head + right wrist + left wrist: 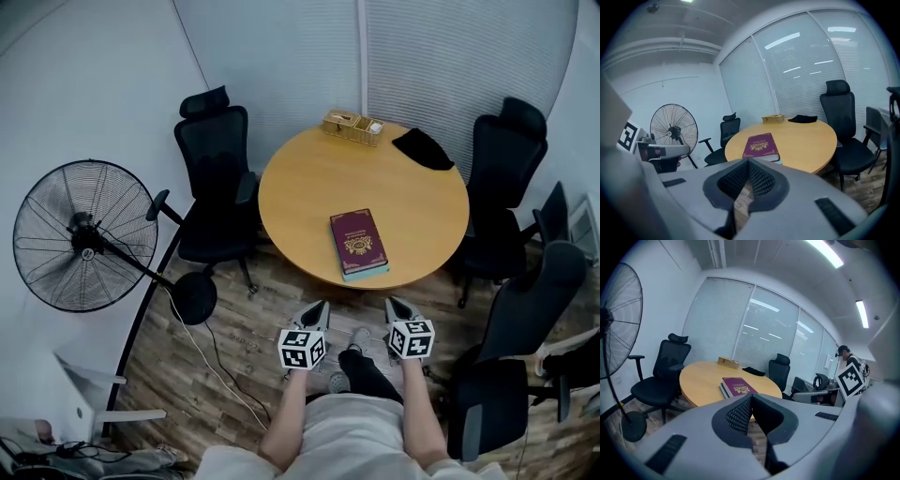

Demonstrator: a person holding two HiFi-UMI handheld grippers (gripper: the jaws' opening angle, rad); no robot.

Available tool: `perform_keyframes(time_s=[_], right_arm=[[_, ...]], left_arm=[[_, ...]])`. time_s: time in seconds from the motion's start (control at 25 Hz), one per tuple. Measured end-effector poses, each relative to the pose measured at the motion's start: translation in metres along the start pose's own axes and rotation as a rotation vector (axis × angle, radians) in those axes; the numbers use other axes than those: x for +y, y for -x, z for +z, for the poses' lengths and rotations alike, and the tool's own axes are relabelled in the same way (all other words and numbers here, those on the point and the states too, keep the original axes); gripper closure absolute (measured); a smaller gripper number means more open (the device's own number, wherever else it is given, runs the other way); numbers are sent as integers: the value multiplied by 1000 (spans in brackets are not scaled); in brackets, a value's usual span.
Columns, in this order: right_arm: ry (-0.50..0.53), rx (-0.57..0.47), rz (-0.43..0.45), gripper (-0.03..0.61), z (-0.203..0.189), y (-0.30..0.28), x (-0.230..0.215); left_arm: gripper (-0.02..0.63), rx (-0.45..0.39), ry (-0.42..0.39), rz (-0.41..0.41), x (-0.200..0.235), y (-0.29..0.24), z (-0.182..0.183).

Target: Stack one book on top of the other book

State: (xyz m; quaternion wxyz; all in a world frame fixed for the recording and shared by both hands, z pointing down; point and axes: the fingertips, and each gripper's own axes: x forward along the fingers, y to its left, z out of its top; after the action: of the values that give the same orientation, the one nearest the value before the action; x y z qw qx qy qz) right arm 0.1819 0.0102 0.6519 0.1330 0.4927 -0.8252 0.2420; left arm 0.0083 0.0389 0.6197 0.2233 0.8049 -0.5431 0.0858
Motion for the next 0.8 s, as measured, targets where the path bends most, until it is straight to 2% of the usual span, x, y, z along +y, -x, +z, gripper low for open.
perform_keyframes(time_s=[0.2, 0.8], right_arm=[[12, -5, 20, 558, 0, 3, 5], [9, -15, 38, 558, -8, 12, 4]], left_arm=[[586, -8, 20, 0, 1, 3, 2], [584, 16, 10, -9, -7, 3, -7]])
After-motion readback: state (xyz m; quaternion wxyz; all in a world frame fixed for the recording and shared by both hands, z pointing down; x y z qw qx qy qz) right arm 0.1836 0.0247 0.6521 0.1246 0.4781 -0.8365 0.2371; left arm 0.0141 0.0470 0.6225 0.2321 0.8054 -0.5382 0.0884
